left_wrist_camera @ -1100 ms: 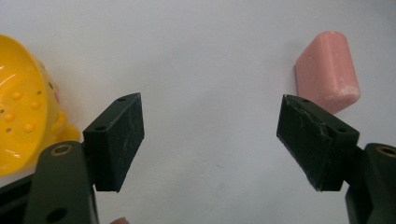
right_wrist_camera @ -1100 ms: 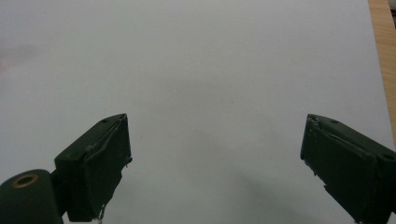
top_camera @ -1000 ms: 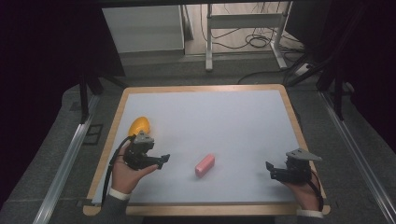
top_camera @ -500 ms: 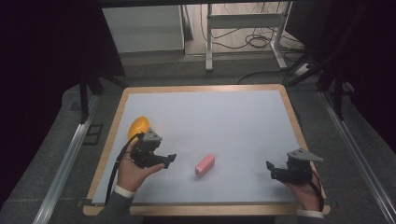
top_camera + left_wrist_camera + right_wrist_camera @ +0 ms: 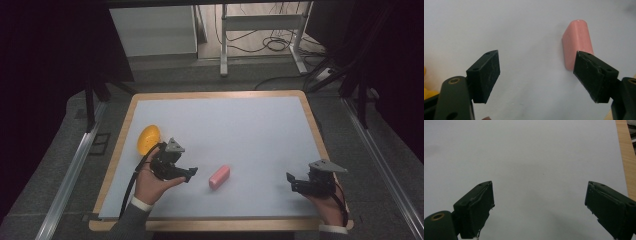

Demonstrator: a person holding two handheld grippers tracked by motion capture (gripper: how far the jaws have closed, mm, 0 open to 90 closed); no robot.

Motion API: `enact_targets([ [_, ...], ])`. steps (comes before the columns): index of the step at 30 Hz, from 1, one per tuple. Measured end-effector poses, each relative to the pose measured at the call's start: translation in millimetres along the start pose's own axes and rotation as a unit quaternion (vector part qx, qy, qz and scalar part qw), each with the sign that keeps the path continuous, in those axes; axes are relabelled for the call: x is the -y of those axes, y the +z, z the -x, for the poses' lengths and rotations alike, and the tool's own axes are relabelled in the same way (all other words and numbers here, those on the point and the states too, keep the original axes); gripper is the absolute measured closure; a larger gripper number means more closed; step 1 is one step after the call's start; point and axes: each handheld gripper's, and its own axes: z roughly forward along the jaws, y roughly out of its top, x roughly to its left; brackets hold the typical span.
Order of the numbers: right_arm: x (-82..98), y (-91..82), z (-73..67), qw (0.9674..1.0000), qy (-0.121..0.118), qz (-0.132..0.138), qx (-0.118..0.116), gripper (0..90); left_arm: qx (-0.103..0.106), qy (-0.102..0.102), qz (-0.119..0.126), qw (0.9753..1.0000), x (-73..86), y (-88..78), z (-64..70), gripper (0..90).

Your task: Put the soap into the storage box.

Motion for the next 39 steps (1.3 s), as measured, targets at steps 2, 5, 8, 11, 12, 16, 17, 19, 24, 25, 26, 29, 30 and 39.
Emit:
enact_targets([
  [2,0.0,-0.1,0.1,1.0,0.0,0.0,0.0,8.3,0.002,0.003,-0.002,1.0,-1.8,2.1,1.9,21.6],
  [5,0.0,0.1,-0.4,1.0,-0.001,-0.001,0.0,8.3,0.006,0.005,-0.002,1.0,-4.5,5.0,5.1,21.5],
  [8,0.3,0.4,0.1,1.0,-0.002,-0.001,-0.001,8.3,0.009,0.007,-0.002,0.9999,-6.4,7.7,8.1,21.5],
  [11,0.9,1.1,0.7,1.0,-0.001,-0.002,-0.001,8.3,0.013,0.007,0.0,0.9999,-8.7,10.6,11.2,21.7],
  [12,1.0,1.3,0.6,1.0,-0.001,-0.002,-0.001,8.3,0.016,0.008,0.0,0.9998,-9.6,12.0,12.5,21.7],
  [16,1.1,1.9,0.0,1.0,-0.001,-0.003,-0.001,8.3,0.023,0.015,-0.004,0.9996,-13.5,17.4,17.6,21.6],
  [17,1.0,1.9,-0.2,1.0,-0.002,-0.004,-0.001,8.3,0.025,0.016,-0.004,0.9996,-14.4,18.6,18.8,21.6],
  [19,0.8,1.9,-0.7,1.0,-0.003,-0.004,-0.001,8.3,0.028,0.017,-0.006,0.9994,-16.1,20.5,20.7,21.6],
  [24,0.3,1.1,-1.1,1.0,-0.002,-0.002,-0.002,8.3,0.033,0.019,-0.008,0.9992,-21.1,24.7,25.8,21.5],
  [25,0.3,0.9,-0.8,1.0,-0.002,-0.001,-0.001,8.3,0.035,0.02,-0.008,0.9992,-21.8,25.4,26.8,21.4],
  [26,0.3,0.9,-0.6,1.0,-0.002,-0.001,-0.001,8.3,0.037,0.021,-0.009,0.9991,-22.9,26.6,28.2,21.4],
  [29,0.4,0.8,-0.1,1.0,-0.001,0.0,-0.001,8.3,0.041,0.023,-0.013,0.9988,-26.3,31.4,32.0,21.3],
  [30,0.6,1.0,0.1,1.0,-0.002,-0.001,-0.001,8.3,0.043,0.024,-0.014,0.9987,-27.2,33.2,33.0,21.3],
  [39,0.9,1.7,-0.3,1.0,-0.002,-0.002,0.0,8.3,0.05,0.023,-0.033,0.998,-30.2,50.3,38.6,21.0],
])
